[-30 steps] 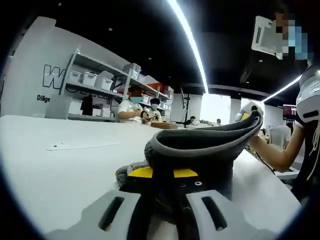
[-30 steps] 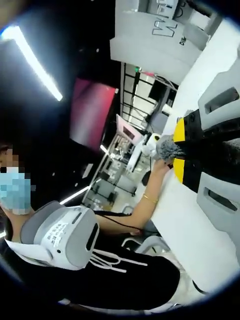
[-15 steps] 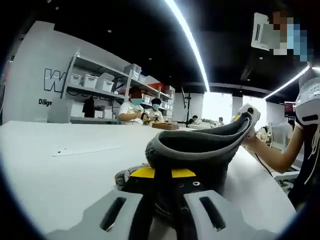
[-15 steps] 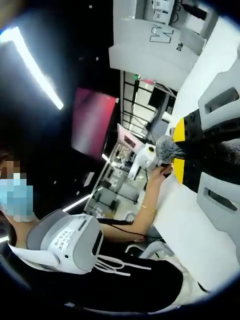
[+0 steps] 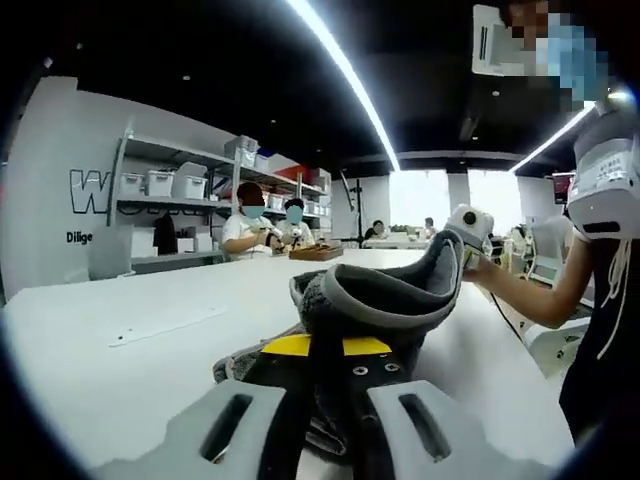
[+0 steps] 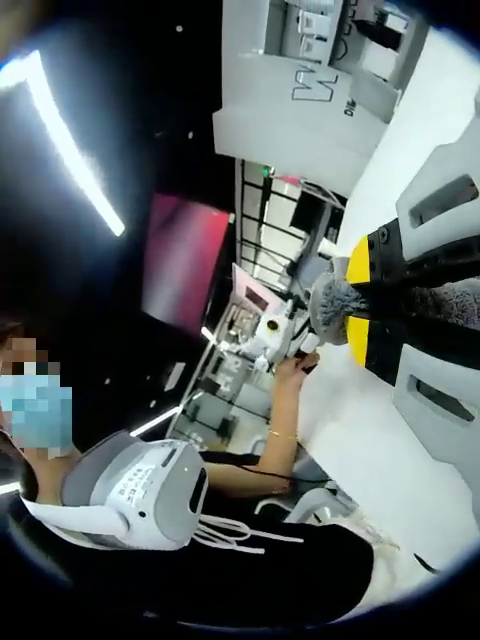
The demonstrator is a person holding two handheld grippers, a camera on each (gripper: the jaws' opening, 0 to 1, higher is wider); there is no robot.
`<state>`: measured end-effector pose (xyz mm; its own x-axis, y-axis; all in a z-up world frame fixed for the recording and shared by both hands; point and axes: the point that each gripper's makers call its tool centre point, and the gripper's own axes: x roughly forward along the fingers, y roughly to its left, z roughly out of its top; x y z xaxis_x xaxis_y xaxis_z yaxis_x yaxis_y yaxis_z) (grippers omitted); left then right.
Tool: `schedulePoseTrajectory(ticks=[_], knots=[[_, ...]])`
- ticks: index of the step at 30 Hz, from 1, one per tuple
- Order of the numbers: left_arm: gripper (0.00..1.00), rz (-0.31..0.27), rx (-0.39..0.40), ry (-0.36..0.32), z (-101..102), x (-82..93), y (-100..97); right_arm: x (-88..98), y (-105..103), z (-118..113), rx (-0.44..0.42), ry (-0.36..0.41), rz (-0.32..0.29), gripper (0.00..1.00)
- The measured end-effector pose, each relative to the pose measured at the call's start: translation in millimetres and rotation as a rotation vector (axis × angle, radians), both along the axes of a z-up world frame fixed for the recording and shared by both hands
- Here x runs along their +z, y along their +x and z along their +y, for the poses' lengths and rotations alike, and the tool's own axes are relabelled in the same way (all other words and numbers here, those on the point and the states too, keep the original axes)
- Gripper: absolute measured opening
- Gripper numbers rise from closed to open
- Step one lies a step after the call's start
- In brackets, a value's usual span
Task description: Open the folded towel by lifting each exposed corner and separating the folded layers until the towel lies flat within the target outline without major curled edges
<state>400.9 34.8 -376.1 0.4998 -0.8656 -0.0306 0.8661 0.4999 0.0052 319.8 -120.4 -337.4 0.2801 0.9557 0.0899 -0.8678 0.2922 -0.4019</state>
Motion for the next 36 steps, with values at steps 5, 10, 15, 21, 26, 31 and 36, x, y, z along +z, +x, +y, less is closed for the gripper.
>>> schedulePoseTrajectory(ticks=[5,10,15,21,26,31,36], knots=[[0.06,-0.016,-0.002,0.019,2.3,2.9,-18.4,-2.6,-7.9,-2.0,-0.005,-0.014,0.005,0.02],[0.06,-0.022,-0.011,0.048,2.4,1.9,-35.3,-8.8,-14.6,-6.1,-0.012,-0.022,0.026,0.02],[0.06,-0.011,-0.026,0.059,-0.5,-3.3,-53.0,-14.2,-21.8,-9.8,-0.020,-0.034,0.036,0.02],[0.06,-0.014,-0.019,0.066,-0.8,-6.8,-67.6,-19.9,-32.9,-13.0,-0.023,-0.057,0.041,0.02],[0.06,-0.004,-0.027,0.091,-1.7,-17.5,-84.0,-28.9,-39.0,-17.6,-0.025,-0.076,0.057,0.02],[0.06,0.000,-0.030,0.126,-1.3,-27.1,-94.7,-34.8,-44.3,-18.8,-0.030,-0.090,0.067,0.02],[0.06,0.016,-0.022,0.118,-0.7,-32.4,-102.0,-42.2,-50.1,-22.5,-0.032,-0.103,0.085,0.02]])
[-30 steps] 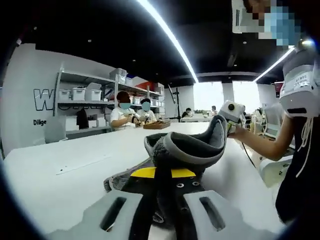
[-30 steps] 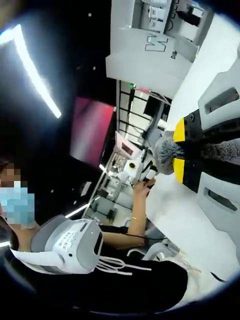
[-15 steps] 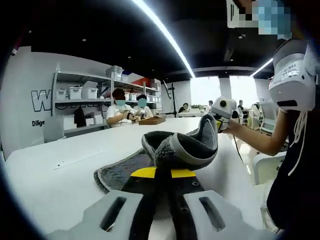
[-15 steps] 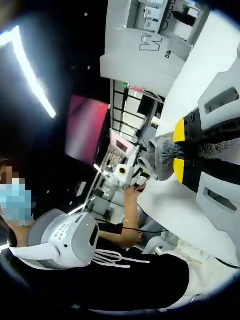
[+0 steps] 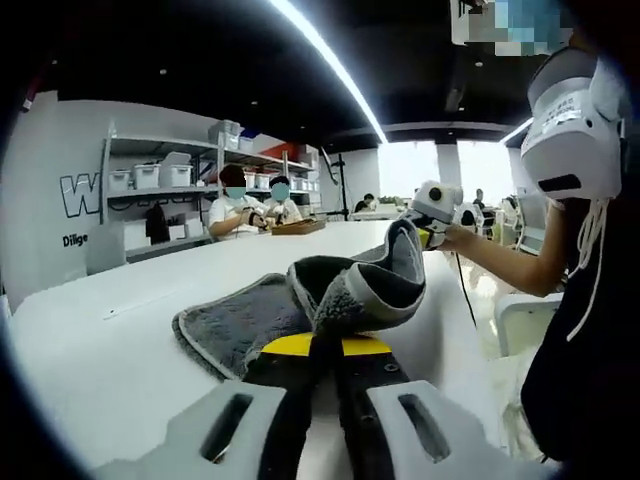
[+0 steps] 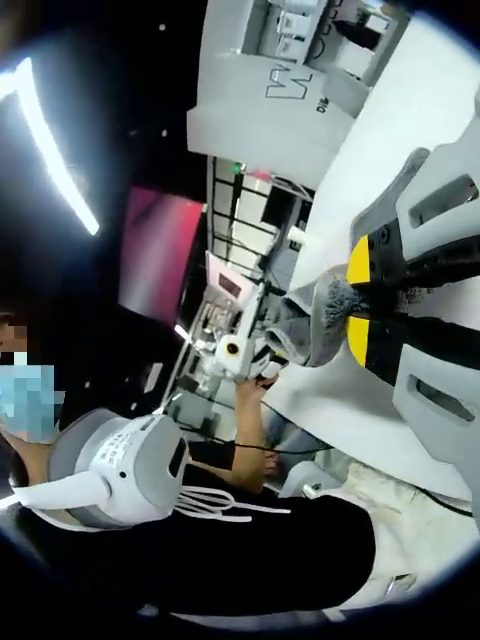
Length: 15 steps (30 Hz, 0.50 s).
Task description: Open the folded towel by lifting each exposed corner and separating the folded layers until the towel lies flat within the target outline without major curled edges
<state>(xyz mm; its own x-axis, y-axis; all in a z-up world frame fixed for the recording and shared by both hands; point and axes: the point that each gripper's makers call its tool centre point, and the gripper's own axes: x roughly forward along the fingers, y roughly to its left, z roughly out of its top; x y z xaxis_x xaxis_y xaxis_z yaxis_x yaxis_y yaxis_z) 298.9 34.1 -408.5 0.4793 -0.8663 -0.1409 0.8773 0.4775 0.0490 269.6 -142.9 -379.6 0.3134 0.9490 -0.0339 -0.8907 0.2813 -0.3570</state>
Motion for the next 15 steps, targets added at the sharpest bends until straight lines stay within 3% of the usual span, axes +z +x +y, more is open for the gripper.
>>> schedulePoseTrajectory(ticks=[15], knots=[[0.06,0.033,-0.024,0.095,-10.6,-27.4,-25.6,-23.9,-16.6,-10.5,-0.037,-0.021,0.056,0.02]])
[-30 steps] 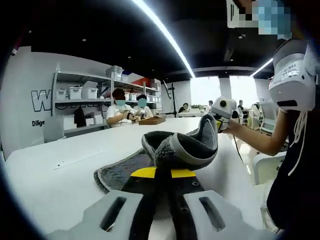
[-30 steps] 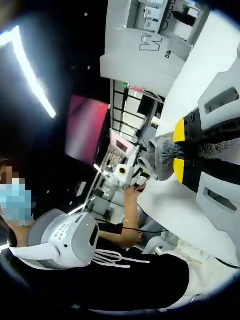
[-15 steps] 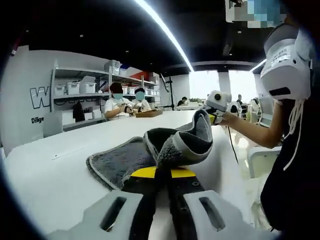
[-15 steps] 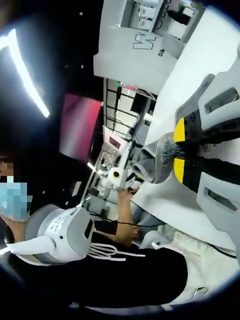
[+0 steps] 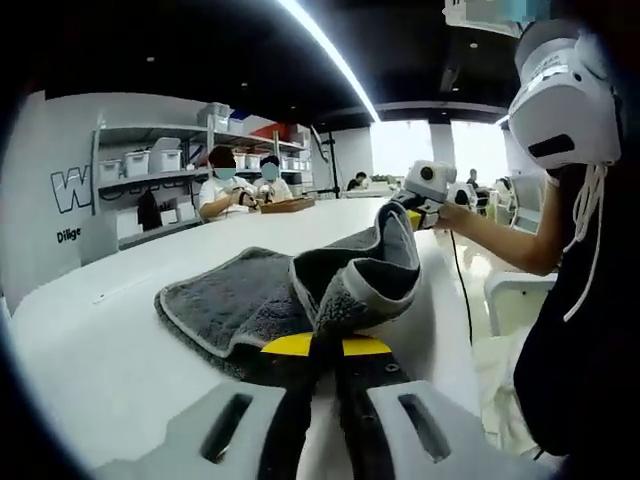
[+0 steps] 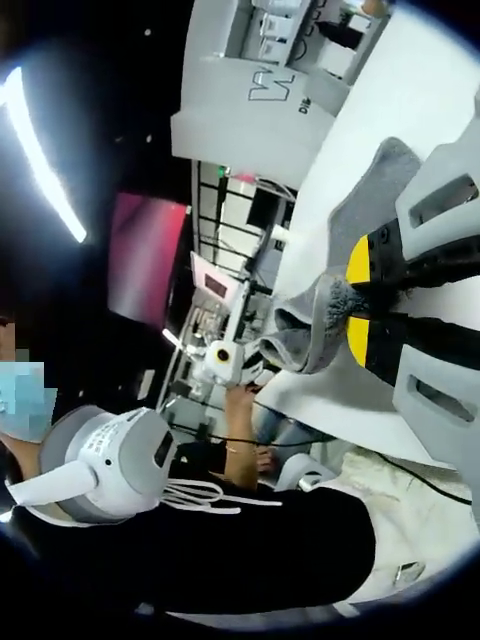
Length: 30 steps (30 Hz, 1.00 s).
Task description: Open the folded towel by lifting each exposed corner and separating the folded layers until the towel lies flat within the target outline without major curled edges
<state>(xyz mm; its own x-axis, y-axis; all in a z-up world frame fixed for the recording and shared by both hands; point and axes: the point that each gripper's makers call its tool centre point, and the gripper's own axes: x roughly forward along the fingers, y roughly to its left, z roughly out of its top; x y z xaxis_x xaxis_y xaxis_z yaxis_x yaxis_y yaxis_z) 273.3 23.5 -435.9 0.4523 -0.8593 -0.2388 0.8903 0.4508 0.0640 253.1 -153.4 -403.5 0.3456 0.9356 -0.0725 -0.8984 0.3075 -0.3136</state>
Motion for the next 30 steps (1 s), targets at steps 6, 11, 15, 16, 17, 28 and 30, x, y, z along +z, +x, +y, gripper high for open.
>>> schedulePoseTrajectory(ticks=[6,11,15,16,17,28,30], knots=[[0.06,0.015,0.004,0.020,-3.5,-7.4,-4.8,-7.9,-4.6,-0.7,-0.015,0.003,0.020,0.02],[0.06,0.024,0.000,0.046,-6.9,-14.8,-10.9,-12.8,-6.8,-2.6,-0.024,0.004,0.035,0.03],[0.07,0.030,0.006,0.053,-5.5,-16.9,-12.8,-17.2,-9.2,-4.1,-0.030,0.008,0.052,0.04],[0.07,0.028,0.007,0.059,-5.0,-17.5,-13.6,-18.6,-10.0,-4.3,-0.032,0.009,0.059,0.05],[0.07,0.026,0.007,0.065,-4.5,-18.2,-14.5,-20.0,-10.8,-4.5,-0.034,0.010,0.065,0.05],[0.13,0.036,0.019,0.129,-0.8,-29.0,-30.5,-39.2,-22.7,-12.6,-0.086,0.033,0.137,0.08],[0.14,0.038,0.022,0.128,1.3,-27.8,-33.2,-40.6,-24.7,-13.7,-0.094,0.042,0.141,0.09]])
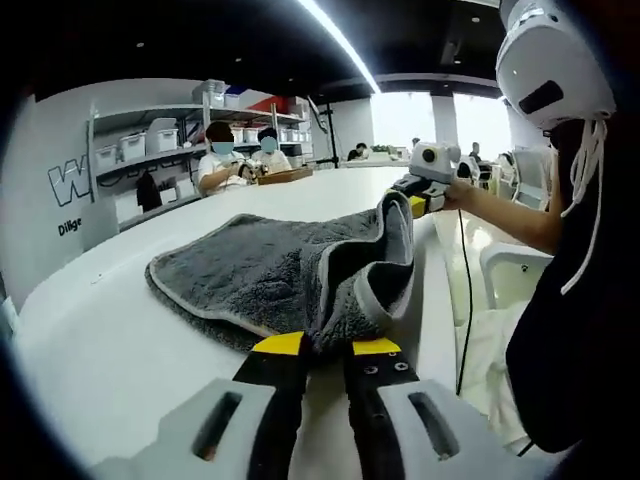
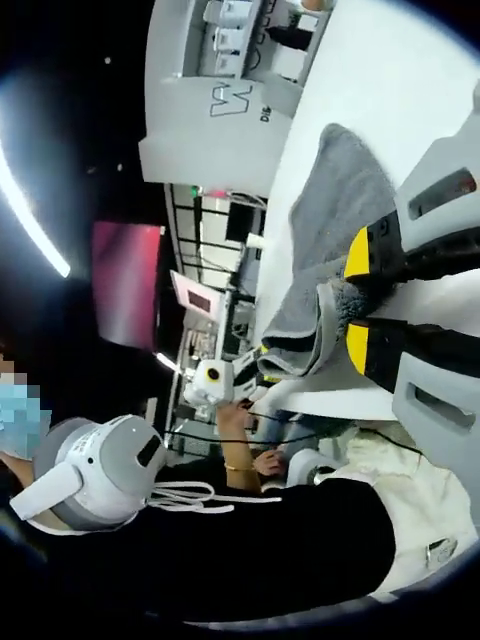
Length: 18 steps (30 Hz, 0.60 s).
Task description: Open the folded towel by lifting each exposed corner and separating the folded layers until the towel lies flat within the target outline without major curled edges
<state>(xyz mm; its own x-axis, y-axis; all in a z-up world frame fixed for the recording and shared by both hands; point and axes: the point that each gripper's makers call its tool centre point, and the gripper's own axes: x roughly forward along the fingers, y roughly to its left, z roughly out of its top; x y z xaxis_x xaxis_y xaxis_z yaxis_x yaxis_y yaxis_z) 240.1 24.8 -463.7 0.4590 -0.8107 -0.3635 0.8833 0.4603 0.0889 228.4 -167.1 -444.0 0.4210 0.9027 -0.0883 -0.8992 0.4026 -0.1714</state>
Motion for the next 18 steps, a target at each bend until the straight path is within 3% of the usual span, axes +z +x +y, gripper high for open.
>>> schedulePoseTrajectory(ticks=[7,12,18], knots=[[0.17,-0.003,0.007,0.000,5.0,4.8,-10.9,-2.4,-1.6,-2.4,-0.022,0.018,0.011,0.10],[0.17,-0.004,-0.015,0.033,9.4,3.7,-22.5,-7.5,-5.2,-5.6,-0.026,-0.012,0.027,0.12],[0.18,-0.034,-0.039,0.022,6.3,16.6,-30.5,-11.4,-15.5,-13.2,-0.050,-0.012,0.056,0.17]])
